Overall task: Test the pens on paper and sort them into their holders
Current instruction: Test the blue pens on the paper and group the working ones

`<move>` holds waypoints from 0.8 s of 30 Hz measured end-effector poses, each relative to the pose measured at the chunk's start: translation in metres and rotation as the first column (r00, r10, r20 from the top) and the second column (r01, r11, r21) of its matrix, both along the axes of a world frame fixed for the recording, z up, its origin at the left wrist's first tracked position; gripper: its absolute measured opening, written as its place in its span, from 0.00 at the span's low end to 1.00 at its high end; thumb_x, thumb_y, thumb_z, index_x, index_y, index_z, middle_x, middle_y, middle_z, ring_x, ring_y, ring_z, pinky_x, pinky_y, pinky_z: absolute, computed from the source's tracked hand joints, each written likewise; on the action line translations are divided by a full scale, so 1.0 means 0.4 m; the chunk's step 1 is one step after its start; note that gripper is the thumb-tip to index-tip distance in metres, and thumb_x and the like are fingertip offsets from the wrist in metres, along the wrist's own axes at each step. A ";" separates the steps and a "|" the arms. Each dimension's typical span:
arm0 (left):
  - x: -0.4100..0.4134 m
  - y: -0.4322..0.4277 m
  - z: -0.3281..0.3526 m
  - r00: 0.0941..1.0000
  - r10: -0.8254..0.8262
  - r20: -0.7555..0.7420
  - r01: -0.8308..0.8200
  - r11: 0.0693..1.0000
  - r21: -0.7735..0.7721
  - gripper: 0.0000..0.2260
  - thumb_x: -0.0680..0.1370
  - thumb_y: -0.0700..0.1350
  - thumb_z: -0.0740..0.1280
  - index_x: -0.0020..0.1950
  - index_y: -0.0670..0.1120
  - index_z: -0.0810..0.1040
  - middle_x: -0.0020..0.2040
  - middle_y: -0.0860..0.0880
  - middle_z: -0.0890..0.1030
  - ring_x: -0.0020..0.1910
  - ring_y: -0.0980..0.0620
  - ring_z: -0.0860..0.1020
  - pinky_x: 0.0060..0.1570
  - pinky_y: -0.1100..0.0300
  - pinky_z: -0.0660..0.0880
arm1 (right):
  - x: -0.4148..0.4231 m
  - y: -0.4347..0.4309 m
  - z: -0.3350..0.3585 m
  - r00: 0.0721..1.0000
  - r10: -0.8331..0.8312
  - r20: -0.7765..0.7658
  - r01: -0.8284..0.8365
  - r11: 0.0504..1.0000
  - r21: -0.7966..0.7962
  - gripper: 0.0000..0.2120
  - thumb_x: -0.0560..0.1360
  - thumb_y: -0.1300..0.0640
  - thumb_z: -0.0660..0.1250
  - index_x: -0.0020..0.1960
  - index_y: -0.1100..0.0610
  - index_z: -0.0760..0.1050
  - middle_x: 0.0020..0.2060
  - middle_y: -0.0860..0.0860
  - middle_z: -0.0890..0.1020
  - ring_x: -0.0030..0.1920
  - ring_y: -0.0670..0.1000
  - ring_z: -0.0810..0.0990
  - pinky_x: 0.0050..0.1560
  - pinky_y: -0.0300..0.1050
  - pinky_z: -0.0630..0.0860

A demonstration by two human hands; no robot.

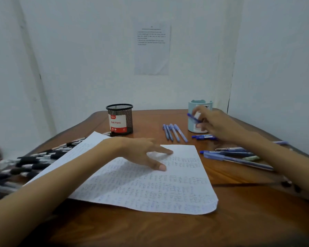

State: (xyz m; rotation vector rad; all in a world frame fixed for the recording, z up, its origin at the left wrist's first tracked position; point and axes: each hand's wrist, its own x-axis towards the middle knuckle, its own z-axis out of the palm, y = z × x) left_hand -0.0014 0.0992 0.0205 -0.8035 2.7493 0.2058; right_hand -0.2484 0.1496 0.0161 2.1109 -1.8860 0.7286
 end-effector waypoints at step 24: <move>0.028 0.010 -0.027 0.991 0.136 0.013 -0.136 0.984 0.114 0.39 0.65 0.70 0.58 0.73 0.67 0.45 0.77 0.58 0.41 0.76 0.48 0.45 0.71 0.43 0.49 | 0.160 0.145 0.006 -0.143 -0.050 0.988 -0.190 0.981 0.022 0.11 0.72 0.59 0.68 0.36 0.56 0.67 0.21 0.47 0.63 0.16 0.42 0.57 0.15 0.31 0.55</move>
